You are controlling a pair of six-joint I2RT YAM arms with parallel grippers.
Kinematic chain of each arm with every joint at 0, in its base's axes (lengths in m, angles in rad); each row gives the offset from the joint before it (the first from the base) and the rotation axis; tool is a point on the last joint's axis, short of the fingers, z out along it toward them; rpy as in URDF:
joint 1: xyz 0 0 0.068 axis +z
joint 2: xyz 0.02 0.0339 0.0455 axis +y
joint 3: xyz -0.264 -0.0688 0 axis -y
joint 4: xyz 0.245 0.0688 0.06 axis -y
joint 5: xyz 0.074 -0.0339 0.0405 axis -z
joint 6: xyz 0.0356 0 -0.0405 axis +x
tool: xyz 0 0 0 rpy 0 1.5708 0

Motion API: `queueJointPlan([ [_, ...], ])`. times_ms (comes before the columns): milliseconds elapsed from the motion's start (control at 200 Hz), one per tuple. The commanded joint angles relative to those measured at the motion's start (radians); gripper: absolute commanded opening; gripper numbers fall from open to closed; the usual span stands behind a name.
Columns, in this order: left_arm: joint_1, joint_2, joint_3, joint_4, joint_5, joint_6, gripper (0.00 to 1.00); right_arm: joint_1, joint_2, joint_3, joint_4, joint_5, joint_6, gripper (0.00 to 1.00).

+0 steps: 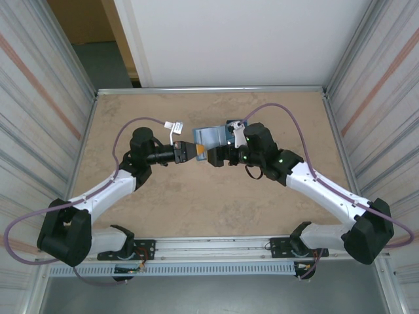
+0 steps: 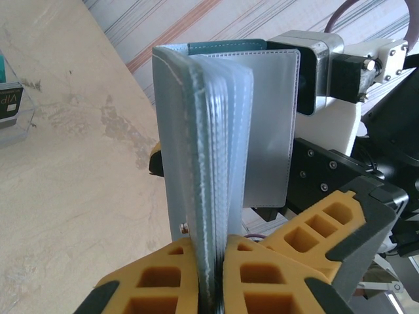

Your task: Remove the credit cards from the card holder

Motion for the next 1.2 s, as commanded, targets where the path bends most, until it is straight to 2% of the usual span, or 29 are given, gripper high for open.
queueJointPlan([
  [0, -0.003, -0.013, 0.032, 0.061, 0.029, -0.006, 0.07, 0.025, 0.018, 0.02, 0.018, -0.042, -0.035, 0.98],
  [566, -0.003, -0.002, 0.032, 0.096, 0.03, -0.039, 0.06, 0.029, 0.033, 0.009, 0.008, 0.001, -0.037, 0.96],
  [817, -0.004, -0.006, 0.028, 0.102, 0.041, -0.049, 0.06, -0.007, 0.02, -0.016, 0.013, 0.071, 0.012, 0.86],
  [1193, -0.004, -0.01, 0.026, 0.104, 0.055, -0.044, 0.07, -0.028, -0.011, -0.036, 0.021, 0.134, 0.038, 0.79],
])
